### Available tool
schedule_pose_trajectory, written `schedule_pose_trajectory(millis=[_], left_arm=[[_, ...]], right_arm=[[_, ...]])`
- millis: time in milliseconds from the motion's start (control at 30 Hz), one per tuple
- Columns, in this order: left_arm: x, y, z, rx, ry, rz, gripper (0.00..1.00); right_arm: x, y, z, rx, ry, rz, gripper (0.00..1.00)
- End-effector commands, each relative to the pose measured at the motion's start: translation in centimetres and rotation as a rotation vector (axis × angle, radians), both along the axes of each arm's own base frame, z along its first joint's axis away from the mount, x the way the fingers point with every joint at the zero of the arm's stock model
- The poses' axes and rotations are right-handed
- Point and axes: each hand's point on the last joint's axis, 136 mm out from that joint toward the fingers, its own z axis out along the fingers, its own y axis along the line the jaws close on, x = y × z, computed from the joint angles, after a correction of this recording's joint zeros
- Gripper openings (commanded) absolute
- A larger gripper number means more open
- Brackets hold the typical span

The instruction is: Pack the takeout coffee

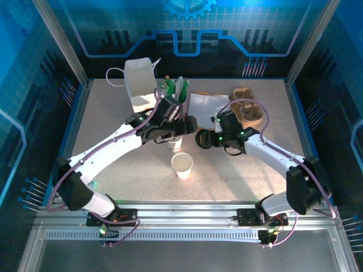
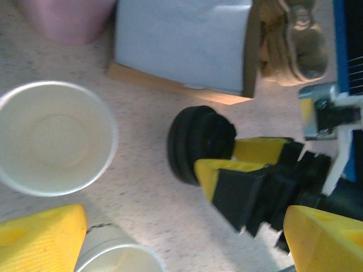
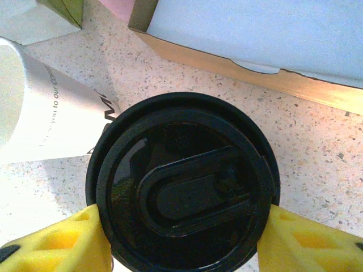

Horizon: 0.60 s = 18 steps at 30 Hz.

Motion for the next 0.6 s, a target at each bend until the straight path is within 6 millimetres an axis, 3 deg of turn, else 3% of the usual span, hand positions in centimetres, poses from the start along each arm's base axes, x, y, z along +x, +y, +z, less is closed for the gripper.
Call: schedule_pose_trajectory(millis=[0, 67, 167, 567], left_arm=[[1.0, -2.7, 1.1, -0.145, 0.032, 0.003, 0.91], [1.4, -3.6, 0.9, -0.19, 0.046, 0.02, 0.91], [2.0, -4.6, 0.8, -0.253, 0.066, 0.042, 0.92], [3.1, -5.7, -1.1, -0.4, 0.116, 0.156, 0.93]], right_arm=[[0.2, 0.1, 1.4, 0.065, -0.04, -0.009, 0.58], [0.4, 0.1, 2.0, 0.084, -0.06, -0.012, 0.58], [-0.3, -0.4, 1.2, 0.085, -0.05, -0.023, 0.57], [-0.5, -0.6, 1.5, 0.124, -0.078, -0.042, 0.56]])
